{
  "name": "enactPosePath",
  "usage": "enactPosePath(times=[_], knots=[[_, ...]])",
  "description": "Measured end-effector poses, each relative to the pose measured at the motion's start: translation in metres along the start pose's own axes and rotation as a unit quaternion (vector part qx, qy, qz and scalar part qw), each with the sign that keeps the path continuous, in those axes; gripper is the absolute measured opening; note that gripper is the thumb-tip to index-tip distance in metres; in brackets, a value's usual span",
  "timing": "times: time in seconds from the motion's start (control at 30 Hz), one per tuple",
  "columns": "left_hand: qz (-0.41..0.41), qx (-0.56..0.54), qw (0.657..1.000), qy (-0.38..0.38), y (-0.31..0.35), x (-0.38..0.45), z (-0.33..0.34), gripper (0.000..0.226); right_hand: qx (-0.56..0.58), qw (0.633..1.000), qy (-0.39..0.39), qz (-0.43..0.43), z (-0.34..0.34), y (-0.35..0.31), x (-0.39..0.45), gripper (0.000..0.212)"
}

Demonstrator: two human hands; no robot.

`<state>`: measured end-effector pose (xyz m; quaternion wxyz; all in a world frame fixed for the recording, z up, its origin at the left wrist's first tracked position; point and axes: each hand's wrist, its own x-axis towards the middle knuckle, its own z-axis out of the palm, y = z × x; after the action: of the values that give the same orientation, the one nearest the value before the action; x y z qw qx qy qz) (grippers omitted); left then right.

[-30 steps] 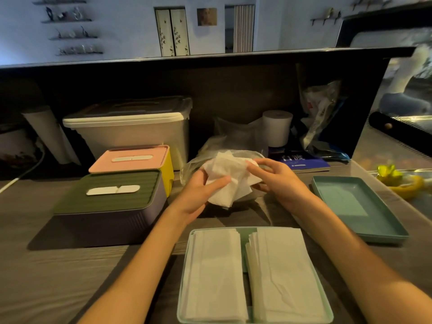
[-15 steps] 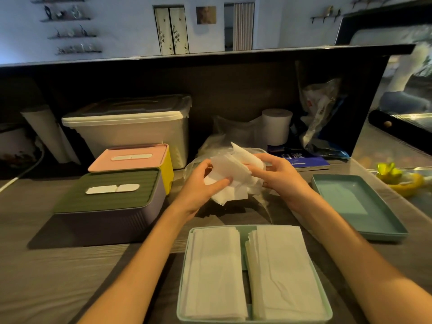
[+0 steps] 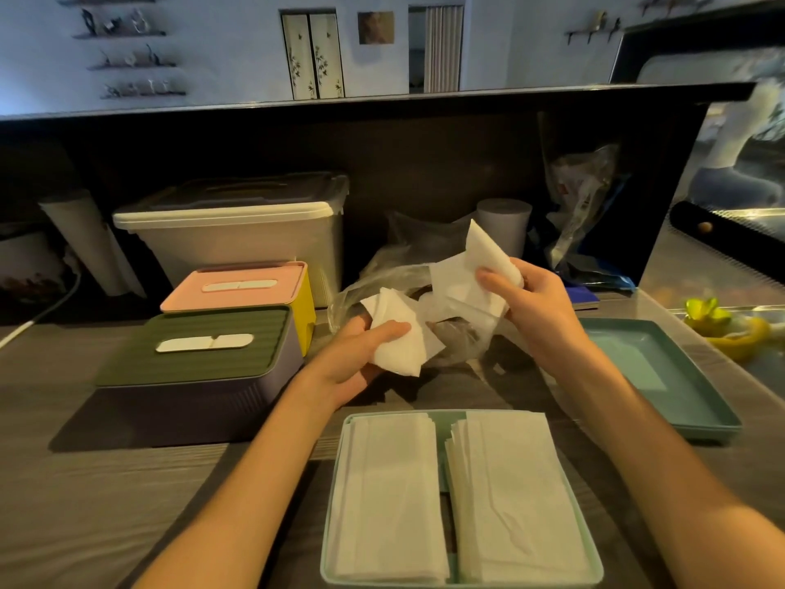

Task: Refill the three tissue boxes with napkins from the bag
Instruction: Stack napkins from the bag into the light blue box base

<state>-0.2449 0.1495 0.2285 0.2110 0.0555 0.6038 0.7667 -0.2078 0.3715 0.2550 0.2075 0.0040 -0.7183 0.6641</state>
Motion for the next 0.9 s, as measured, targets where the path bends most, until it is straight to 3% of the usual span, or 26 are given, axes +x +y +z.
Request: enactPosePath(times=[0.13, 0.27, 0.4, 0.53, 0.67, 0.8, 0.9], knots=[[-0.014, -0.133, 0.991, -0.031, -0.002, 0.001, 0.000, 0.048, 0.054, 0.997, -0.037, 0.050, 0.001, -0.003, 0.003, 0.016], [-0.006, -0.127, 0.992, 0.008, -0.001, -0.001, 0.008, 0.020, 0.094, 0.983, -0.129, 0.095, 0.002, -0.010, 0.000, 0.041], [-0.017, -0.119, 0.993, -0.015, -0.006, -0.002, 0.011, 0.024, 0.048, 0.960, -0.255, 0.105, 0.002, -0.012, -0.008, 0.042], [-0.052, -0.185, 0.979, -0.074, -0.003, -0.007, 0.016, 0.029, 0.048, 0.944, -0.302, 0.124, 0.000, -0.016, -0.011, 0.044], [-0.072, -0.167, 0.977, -0.116, -0.007, -0.004, 0.021, 0.049, -0.100, 0.960, -0.259, 0.031, 0.005, -0.012, -0.012, 0.042], [-0.040, -0.126, 0.986, -0.107, -0.010, -0.004, 0.022, 0.047, -0.163, 0.975, -0.149, -0.021, 0.015, -0.002, -0.011, 0.054], [-0.034, -0.100, 0.990, -0.091, -0.012, -0.002, 0.020, 0.048, -0.152, 0.980, -0.118, -0.052, 0.013, -0.002, -0.008, 0.056]])
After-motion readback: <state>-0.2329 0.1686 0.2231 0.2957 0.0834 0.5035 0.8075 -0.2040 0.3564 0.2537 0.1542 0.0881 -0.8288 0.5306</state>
